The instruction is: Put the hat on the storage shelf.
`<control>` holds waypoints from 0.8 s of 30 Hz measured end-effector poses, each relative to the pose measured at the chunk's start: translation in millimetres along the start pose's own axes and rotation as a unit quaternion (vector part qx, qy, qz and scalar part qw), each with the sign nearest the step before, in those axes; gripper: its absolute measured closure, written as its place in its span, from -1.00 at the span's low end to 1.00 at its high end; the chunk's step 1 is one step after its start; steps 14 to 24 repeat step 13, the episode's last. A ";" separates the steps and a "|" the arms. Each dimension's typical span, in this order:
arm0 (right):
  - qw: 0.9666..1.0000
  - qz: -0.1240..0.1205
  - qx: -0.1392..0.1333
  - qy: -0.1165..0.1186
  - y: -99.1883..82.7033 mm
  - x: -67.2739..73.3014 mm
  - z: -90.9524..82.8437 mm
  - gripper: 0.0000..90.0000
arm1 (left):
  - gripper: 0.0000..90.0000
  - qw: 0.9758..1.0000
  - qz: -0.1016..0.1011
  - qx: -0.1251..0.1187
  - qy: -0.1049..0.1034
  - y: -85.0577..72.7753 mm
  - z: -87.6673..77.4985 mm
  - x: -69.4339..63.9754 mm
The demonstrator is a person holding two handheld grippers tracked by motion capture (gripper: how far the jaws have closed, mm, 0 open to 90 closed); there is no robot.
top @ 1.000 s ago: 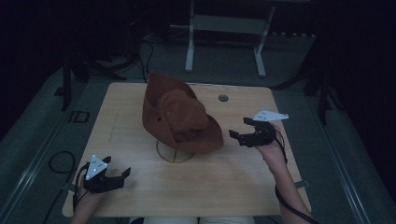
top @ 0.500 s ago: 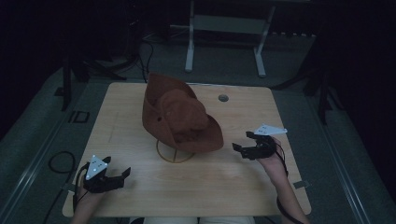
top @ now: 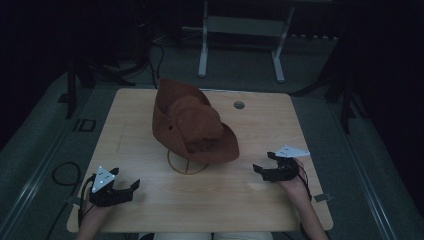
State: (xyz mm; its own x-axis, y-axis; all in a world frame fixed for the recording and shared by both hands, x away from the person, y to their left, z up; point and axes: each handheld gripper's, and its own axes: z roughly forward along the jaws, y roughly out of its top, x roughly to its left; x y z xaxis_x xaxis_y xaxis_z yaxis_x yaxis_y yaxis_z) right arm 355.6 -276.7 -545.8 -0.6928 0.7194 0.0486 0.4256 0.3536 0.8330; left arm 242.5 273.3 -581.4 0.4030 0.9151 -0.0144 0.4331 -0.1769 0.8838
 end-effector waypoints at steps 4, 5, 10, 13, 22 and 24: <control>1.000 0.002 0.010 -0.010 -9.6 -3.0 -2.3 -0.67 | -0.78 1.000 -0.001 0.000 0.000 0.0 -0.2 0.4; 1.000 0.002 0.010 -0.011 -12.3 -4.0 -2.5 -0.68 | -0.78 1.000 -0.002 0.000 0.000 0.0 -0.2 0.4; 1.000 0.007 0.019 -0.020 -23.2 -9.3 -6.0 -0.68 | -0.78 1.000 -0.003 -0.001 0.000 0.1 -0.3 0.5; 1.000 0.013 0.012 -0.022 -26.0 -13.0 -7.8 -0.68 | -0.78 1.000 -0.002 0.000 -0.001 0.3 -0.1 0.6; 1.000 0.013 0.012 -0.022 -26.0 -13.0 -7.8 -0.68 | -0.78 1.000 -0.002 0.000 -0.001 0.3 -0.1 0.6; 1.000 0.013 0.012 -0.022 -26.0 -13.0 -7.8 -0.68 | -0.78 1.000 -0.002 0.000 -0.001 0.3 -0.1 0.6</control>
